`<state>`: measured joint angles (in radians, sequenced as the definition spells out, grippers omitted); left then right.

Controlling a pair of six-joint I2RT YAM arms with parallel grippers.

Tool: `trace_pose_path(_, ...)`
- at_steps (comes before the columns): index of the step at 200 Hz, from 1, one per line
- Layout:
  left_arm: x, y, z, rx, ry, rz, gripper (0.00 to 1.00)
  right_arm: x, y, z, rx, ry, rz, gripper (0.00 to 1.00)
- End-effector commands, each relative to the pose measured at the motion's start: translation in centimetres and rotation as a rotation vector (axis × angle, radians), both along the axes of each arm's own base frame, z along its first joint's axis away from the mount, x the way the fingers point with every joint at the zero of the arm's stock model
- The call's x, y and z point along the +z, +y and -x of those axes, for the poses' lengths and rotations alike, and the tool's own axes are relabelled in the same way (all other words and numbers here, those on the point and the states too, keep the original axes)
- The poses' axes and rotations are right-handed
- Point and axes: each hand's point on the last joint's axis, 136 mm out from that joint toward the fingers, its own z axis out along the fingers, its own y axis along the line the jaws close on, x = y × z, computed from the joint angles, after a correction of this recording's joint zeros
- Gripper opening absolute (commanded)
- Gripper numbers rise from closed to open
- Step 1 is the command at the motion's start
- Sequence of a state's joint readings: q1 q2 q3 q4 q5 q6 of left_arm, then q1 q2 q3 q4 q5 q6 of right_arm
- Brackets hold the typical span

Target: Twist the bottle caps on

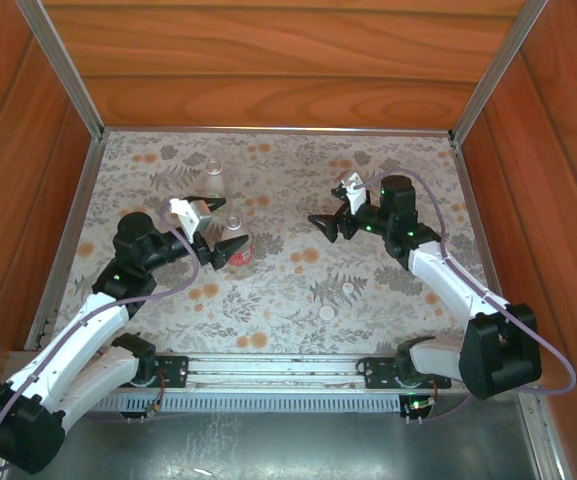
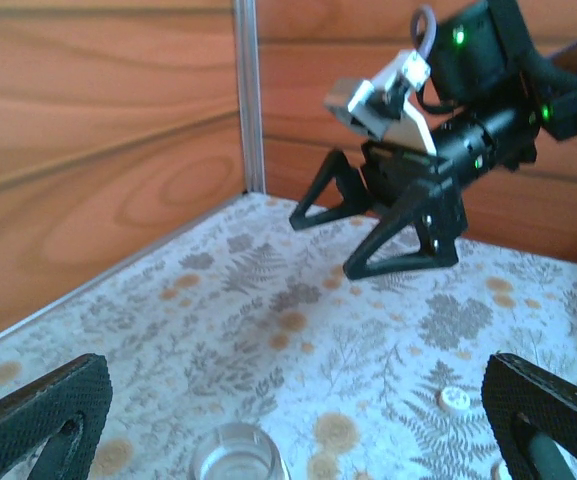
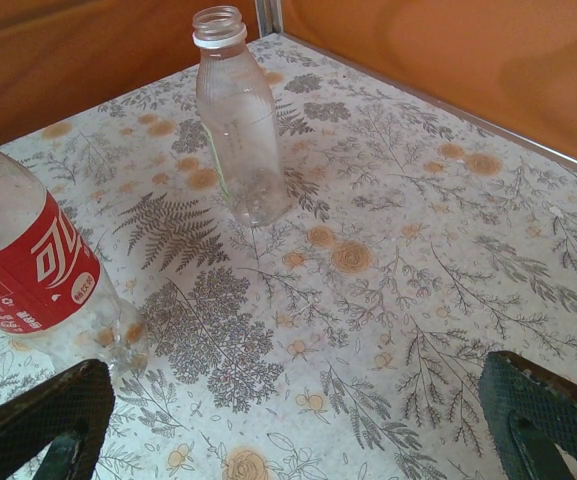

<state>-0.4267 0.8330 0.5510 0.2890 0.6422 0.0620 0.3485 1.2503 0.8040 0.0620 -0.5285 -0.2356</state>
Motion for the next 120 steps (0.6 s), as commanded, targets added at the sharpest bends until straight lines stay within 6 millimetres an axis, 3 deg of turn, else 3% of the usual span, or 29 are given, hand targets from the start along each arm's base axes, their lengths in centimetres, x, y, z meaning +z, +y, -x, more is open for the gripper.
trace_pose_path(1, -1.8, -0.4, 0.5, -0.040, -0.007, -0.046, 1.00, 1.1, 0.8, 0.2, 0.042, -0.024, -0.010, 1.00)
trace_pose_path(120, -11.7, -0.3, -1.7, 0.030, 0.179, -0.193, 0.99, 0.8, 1.6, -0.5, 0.055, -0.009, -0.018, 1.00)
